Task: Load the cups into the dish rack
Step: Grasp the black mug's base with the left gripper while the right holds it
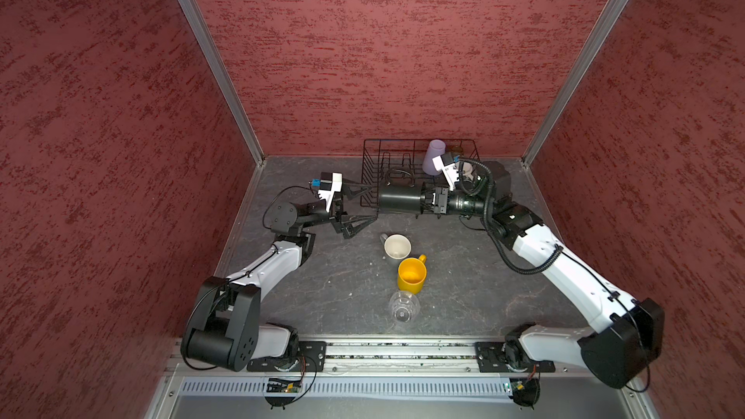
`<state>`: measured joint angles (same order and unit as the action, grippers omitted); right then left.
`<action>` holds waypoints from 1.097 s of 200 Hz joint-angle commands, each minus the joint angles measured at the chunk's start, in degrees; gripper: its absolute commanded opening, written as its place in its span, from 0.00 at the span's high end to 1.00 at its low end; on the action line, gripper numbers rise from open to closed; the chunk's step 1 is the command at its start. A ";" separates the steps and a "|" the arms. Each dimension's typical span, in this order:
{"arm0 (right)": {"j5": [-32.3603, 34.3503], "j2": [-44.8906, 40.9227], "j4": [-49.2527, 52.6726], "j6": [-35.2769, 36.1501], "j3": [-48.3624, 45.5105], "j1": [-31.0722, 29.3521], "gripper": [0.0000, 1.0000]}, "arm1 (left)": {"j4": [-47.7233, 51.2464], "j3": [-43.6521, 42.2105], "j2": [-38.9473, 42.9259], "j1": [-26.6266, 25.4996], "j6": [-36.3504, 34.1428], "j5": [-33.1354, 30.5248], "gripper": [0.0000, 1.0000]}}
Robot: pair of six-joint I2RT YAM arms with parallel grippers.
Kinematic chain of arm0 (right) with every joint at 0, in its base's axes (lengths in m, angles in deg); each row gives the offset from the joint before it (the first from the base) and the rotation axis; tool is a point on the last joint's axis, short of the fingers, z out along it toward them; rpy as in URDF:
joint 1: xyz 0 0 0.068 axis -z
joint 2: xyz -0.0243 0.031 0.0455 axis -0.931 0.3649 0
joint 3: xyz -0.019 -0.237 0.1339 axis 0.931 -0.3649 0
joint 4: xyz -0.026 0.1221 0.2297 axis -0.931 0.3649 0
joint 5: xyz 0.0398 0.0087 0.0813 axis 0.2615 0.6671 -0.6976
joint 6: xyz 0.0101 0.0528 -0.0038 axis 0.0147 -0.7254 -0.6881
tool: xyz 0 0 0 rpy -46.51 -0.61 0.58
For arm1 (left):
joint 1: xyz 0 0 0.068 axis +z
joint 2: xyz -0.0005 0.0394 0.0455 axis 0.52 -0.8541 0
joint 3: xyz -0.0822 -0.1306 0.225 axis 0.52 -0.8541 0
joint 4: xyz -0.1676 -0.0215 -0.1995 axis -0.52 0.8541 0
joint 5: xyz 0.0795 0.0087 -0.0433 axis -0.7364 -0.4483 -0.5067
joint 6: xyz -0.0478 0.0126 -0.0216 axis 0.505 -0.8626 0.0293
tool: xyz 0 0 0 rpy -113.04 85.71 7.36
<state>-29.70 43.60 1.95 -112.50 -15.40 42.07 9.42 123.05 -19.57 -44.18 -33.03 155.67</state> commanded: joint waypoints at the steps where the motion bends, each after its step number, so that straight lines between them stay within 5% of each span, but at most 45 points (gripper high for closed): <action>1: -3.71 -0.12 -7.57 -0.68 1.56 -0.88 1.00 | -3.88 1.78 -0.42 -0.68 1.27 1.08 0.00; 219: -6.03 6.17 -17.85 -4.89 0.73 -8.12 1.00 | -8.44 5.84 -5.29 -4.08 8.75 5.86 0.06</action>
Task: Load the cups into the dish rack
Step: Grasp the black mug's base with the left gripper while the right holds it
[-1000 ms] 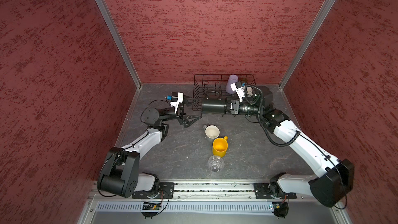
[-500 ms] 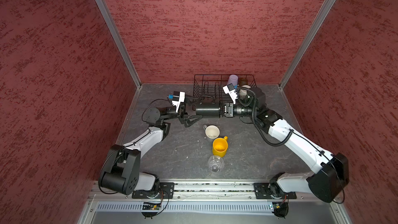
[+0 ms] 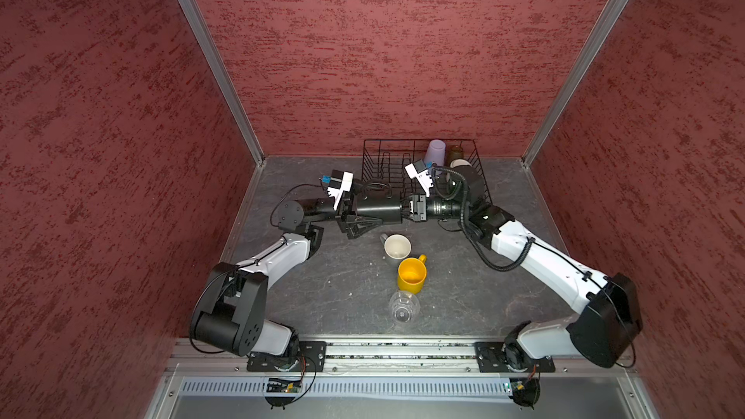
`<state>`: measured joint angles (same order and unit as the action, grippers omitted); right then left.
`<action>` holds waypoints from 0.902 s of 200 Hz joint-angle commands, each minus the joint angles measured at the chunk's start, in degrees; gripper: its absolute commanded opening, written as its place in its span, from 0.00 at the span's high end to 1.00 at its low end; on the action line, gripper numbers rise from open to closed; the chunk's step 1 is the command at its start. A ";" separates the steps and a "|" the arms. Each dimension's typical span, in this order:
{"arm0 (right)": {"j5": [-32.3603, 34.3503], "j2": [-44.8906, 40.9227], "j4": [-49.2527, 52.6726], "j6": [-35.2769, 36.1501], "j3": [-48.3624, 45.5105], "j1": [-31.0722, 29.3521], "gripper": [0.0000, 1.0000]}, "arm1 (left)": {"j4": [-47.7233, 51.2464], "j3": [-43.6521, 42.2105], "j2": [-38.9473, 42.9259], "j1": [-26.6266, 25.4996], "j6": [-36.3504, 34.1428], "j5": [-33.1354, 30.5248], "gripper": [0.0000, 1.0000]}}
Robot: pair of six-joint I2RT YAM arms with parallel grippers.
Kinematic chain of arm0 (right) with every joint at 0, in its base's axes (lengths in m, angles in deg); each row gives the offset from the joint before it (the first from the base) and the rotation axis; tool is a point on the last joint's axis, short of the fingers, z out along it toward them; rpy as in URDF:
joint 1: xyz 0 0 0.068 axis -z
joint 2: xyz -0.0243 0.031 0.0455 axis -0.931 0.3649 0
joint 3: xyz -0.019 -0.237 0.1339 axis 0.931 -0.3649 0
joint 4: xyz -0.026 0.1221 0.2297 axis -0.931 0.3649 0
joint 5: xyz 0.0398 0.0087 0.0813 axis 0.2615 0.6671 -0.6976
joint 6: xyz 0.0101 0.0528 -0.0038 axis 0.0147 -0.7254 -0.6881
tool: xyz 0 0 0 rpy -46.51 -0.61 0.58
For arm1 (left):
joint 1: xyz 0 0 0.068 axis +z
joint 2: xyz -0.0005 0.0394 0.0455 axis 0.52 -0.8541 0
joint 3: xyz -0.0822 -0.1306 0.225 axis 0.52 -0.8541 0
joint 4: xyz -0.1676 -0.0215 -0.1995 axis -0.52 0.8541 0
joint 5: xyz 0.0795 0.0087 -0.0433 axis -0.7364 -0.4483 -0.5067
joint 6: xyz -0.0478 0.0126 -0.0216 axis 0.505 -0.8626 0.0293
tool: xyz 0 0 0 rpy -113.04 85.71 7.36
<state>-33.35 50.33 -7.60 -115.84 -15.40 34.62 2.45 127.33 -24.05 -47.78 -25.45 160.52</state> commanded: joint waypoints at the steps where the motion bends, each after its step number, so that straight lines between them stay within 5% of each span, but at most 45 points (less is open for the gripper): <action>1: -2.36 -0.55 -8.36 -1.65 0.70 -0.66 1.00 | -1.46 1.57 -0.82 -0.50 1.16 1.05 0.06; 89: -1.57 0.33 -11.14 -3.53 -0.73 -0.74 1.00 | 4.64 4.59 -0.48 -0.78 2.09 1.58 0.34; 101: -1.01 0.33 -10.83 -3.38 -0.73 -0.72 0.97 | 7.19 5.13 0.09 -0.78 1.02 1.45 0.43; 126: 1.07 0.15 -10.00 -2.82 -0.65 -0.74 0.92 | 13.88 5.61 1.79 -0.69 -2.01 -1.27 0.86; 151: 1.87 0.49 -10.32 -3.17 -0.60 -0.74 0.83 | 20.46 5.70 4.07 -0.49 -6.30 -3.33 1.00; 180: 2.56 0.50 -10.21 -3.17 -0.32 -0.69 0.70 | 24.69 5.48 6.34 -0.48 -9.99 -4.18 1.00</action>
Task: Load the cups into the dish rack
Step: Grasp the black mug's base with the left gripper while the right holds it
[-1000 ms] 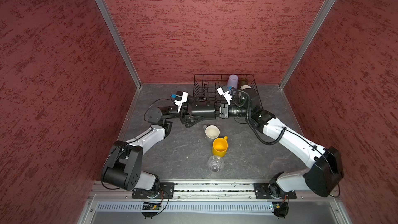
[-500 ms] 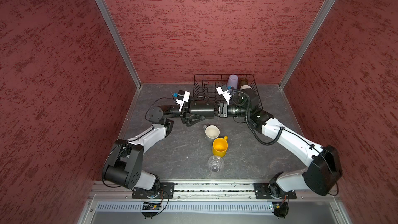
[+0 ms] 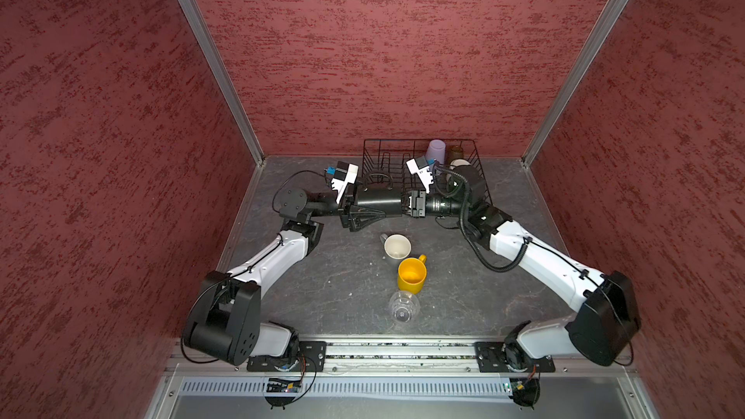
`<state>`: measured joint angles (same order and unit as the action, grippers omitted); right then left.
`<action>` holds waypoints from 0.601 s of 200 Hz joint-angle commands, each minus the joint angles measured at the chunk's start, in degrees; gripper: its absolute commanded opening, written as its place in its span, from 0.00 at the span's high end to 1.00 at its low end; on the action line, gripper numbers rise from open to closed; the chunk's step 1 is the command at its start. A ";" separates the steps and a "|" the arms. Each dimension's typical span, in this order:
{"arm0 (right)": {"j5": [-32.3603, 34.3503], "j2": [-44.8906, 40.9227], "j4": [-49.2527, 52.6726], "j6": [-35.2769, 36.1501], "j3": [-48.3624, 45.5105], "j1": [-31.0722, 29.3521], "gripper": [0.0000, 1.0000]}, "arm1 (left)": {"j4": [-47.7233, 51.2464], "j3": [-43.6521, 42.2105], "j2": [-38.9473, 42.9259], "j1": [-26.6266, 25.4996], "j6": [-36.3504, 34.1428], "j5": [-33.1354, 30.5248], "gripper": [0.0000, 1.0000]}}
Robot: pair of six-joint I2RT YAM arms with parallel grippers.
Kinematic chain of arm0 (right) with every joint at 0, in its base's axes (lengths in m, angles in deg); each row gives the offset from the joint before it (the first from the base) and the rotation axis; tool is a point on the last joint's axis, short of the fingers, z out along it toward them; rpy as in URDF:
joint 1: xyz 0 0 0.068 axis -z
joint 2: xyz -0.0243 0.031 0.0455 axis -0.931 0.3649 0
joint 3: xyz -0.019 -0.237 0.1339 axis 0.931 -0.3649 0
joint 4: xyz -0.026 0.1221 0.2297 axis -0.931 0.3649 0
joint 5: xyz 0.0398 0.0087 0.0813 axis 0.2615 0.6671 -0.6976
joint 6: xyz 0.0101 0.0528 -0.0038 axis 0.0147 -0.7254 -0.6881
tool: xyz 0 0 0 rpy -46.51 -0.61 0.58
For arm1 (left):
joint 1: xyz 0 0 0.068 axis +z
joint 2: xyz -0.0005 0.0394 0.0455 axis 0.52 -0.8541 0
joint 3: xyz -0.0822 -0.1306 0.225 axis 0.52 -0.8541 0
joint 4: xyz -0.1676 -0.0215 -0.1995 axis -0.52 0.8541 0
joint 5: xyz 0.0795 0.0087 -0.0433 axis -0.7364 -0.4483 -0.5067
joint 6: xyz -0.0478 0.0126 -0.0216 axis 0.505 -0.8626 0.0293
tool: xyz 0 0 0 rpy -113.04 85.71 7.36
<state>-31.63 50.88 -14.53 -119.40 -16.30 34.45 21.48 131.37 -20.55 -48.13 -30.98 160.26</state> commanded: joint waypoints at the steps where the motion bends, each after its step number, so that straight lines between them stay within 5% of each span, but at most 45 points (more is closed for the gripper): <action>1: 0.85 -0.04 -3.26 0.39 0.59 -0.50 0.70 | 5.76 1.47 2.91 -0.15 -4.60 -4.00 1.00; 29: 2.28 -0.17 -2.33 0.40 0.78 -0.34 0.56 | 9.23 1.49 4.16 -0.08 -7.54 -4.99 1.00; 78: 4.77 -0.94 -1.07 0.03 0.10 0.61 0.48 | 12.70 3.33 4.56 0.70 -7.43 -5.11 1.00; 120: 12.18 -5.04 3.48 1.41 -2.41 3.14 0.32 | 18.26 5.73 4.92 1.19 -7.36 -5.61 1.00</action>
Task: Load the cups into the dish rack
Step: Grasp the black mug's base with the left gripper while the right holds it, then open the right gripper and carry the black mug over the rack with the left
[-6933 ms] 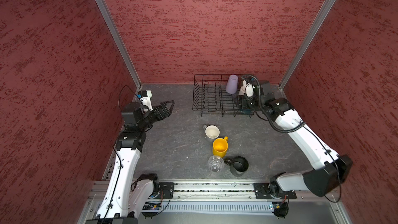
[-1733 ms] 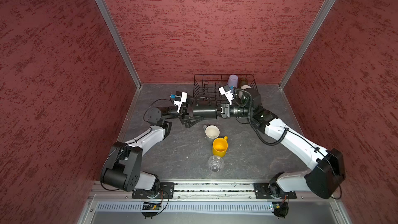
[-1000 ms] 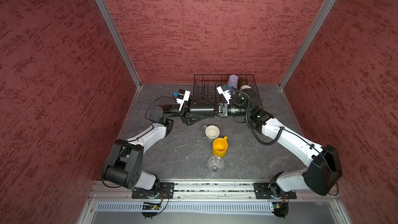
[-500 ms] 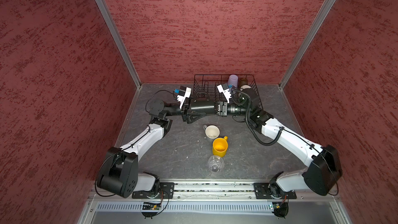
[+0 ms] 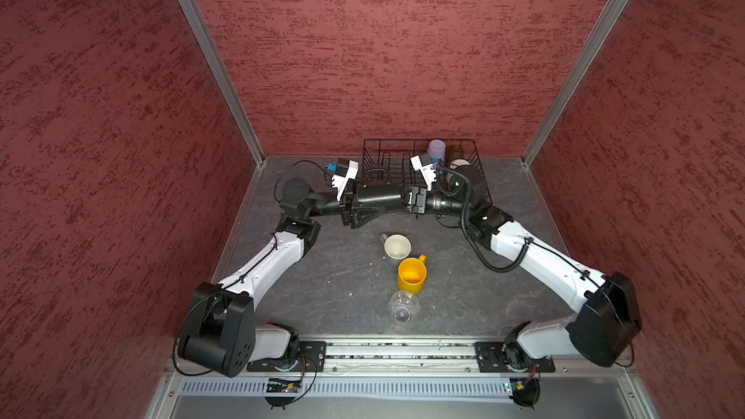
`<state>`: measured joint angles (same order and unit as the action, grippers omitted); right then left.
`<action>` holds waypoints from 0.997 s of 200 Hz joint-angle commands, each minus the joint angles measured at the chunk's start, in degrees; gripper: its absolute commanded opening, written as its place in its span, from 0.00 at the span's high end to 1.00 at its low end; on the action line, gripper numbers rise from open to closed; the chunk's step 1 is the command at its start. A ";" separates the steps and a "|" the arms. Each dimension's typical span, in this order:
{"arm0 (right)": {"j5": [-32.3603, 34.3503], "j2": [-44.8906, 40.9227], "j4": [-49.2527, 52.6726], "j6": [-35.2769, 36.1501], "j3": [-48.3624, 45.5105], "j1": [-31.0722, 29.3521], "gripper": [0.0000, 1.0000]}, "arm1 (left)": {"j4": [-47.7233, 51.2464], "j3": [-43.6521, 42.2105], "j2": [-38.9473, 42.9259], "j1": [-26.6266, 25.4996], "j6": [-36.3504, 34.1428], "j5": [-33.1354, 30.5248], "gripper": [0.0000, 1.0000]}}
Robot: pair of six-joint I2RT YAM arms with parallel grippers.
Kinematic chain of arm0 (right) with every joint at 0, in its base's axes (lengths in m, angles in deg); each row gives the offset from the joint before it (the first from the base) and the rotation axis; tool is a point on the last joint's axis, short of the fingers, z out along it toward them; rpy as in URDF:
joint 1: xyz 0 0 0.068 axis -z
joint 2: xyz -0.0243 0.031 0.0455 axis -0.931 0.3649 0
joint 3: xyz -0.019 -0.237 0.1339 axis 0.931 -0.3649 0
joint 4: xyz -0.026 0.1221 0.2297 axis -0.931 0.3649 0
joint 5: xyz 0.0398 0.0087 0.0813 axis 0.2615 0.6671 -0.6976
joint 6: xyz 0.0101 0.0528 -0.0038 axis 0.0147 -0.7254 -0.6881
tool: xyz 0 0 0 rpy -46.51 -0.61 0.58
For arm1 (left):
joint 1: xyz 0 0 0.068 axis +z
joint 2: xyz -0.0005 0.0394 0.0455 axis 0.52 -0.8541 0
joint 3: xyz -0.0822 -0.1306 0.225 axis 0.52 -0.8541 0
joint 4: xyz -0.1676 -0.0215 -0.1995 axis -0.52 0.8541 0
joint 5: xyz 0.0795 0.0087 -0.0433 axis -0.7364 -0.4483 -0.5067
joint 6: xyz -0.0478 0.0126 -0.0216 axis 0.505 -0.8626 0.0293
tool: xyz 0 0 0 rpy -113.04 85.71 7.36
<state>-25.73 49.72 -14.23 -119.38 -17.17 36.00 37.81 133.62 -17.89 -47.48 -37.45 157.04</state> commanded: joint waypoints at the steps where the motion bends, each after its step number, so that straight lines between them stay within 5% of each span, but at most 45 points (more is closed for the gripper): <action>1: 6.51 -4.06 3.33 1.49 -1.57 1.67 0.32 | 2.11 3.56 2.29 0.56 -0.90 -2.43 1.00; 54: 21.02 -10.25 14.37 5.65 -3.09 4.94 0.02 | 6.76 5.10 2.77 1.22 -0.92 -4.73 1.00; 100: 32.74 -15.76 18.76 7.14 -5.24 5.53 0.01 | 14.63 7.30 2.73 1.32 -3.43 -8.19 1.00; 199: 34.66 -17.95 22.14 9.00 -6.20 5.53 0.01 | 58.26 30.39 -8.22 2.78 -10.23 -26.54 1.00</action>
<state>7.02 33.06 6.47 -111.38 -23.35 41.35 85.92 157.64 -23.55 -44.83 -44.49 135.47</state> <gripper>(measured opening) 0.986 0.832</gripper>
